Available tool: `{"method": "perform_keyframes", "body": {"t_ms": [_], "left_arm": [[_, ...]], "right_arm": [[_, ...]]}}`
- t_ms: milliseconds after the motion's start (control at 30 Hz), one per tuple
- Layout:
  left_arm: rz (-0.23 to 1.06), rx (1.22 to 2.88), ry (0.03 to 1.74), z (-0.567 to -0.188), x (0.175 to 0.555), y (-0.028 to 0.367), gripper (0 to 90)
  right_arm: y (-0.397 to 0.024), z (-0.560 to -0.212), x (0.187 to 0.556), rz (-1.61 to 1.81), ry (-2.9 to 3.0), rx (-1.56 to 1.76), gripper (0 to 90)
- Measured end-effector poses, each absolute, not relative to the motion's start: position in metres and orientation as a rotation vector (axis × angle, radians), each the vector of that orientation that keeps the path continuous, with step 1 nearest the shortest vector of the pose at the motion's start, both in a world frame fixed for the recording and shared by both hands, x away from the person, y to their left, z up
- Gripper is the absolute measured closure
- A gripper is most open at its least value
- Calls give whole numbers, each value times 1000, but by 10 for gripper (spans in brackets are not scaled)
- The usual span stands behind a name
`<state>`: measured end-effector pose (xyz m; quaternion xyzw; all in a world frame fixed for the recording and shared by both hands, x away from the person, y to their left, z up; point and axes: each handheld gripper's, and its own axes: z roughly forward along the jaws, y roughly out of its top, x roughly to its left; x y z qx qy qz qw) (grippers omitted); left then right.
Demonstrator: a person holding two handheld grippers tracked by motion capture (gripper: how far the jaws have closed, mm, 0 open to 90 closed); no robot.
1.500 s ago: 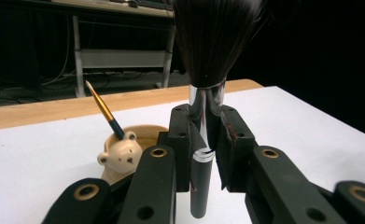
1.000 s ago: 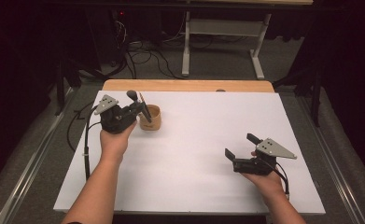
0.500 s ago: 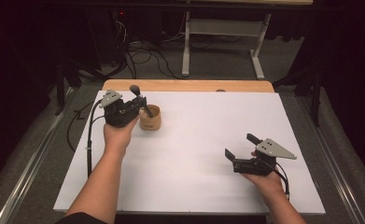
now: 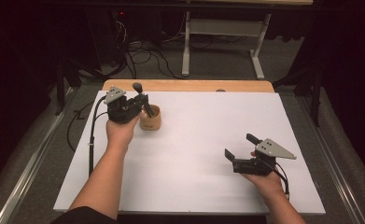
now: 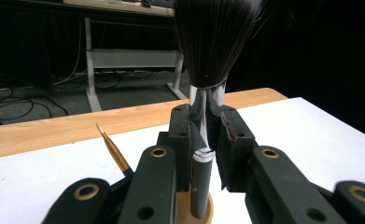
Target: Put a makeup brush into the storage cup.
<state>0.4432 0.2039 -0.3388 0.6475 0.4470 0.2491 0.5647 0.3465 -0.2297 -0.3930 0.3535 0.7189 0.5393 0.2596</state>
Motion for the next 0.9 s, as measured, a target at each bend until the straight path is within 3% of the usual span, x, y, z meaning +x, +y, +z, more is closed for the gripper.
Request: {"method": "perform_keyframes", "body": {"t_ms": [900], "left_arm": [[609, 1611, 1094, -357, 454, 197, 776]], "right_arm": [[-228, -394, 346, 1459, 1958, 959, 22]]}}
